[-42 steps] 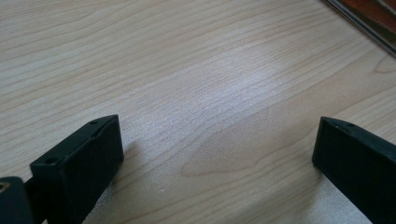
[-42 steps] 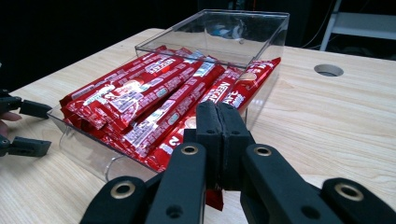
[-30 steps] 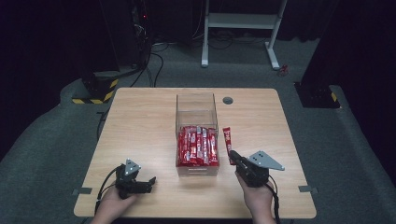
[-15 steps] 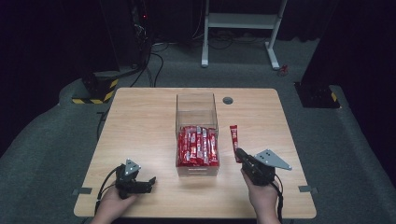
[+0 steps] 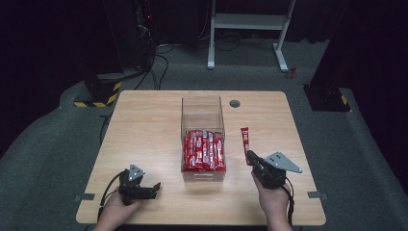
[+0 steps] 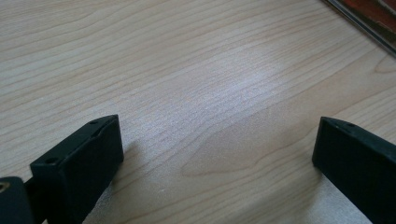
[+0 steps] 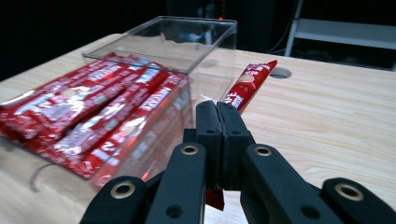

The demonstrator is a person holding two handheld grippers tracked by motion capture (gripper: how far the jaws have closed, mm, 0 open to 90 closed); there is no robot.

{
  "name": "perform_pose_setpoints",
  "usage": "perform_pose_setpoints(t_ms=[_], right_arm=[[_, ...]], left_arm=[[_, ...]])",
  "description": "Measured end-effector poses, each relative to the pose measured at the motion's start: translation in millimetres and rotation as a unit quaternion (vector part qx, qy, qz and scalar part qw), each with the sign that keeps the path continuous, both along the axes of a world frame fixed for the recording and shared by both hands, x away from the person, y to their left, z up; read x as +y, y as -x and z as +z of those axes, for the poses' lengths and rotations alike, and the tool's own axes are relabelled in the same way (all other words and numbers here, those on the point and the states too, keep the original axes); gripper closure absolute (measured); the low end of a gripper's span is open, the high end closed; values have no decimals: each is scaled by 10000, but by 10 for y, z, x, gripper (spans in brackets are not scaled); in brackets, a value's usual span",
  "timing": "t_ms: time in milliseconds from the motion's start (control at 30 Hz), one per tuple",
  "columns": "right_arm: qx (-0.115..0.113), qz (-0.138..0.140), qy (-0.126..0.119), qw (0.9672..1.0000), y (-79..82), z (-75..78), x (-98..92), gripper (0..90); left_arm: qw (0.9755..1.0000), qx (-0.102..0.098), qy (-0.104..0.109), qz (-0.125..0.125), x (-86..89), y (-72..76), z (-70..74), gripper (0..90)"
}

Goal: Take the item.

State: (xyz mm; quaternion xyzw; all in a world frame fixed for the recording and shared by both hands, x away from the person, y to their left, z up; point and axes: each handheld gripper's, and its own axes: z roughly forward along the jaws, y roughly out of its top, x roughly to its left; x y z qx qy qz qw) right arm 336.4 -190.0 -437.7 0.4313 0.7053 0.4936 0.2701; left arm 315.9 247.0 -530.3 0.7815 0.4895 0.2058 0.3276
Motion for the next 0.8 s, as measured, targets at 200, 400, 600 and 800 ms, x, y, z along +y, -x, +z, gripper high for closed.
perform_pose_setpoints(t_ms=[200, 400, 600, 800], right_arm=[[35, -123, 25, 9999, -135, -30, -44, 893], [129, -139, 31, 9998, -259, -36, -64, 893], [190, -130, 121, 9997, -355, -15, -25, 893], [241, -179, 195, 9994, -457, -24, -16, 892]], left_arm=[[10000, 3, 1, 3, 0, 1, 0, 22], [10000, 6, 21, 19, -2, 3, 0, 25], [10000, 0, 2, -2, 4, 4, 1, 25], [10000, 9, 26, -16, 7, 5, 1, 25]])
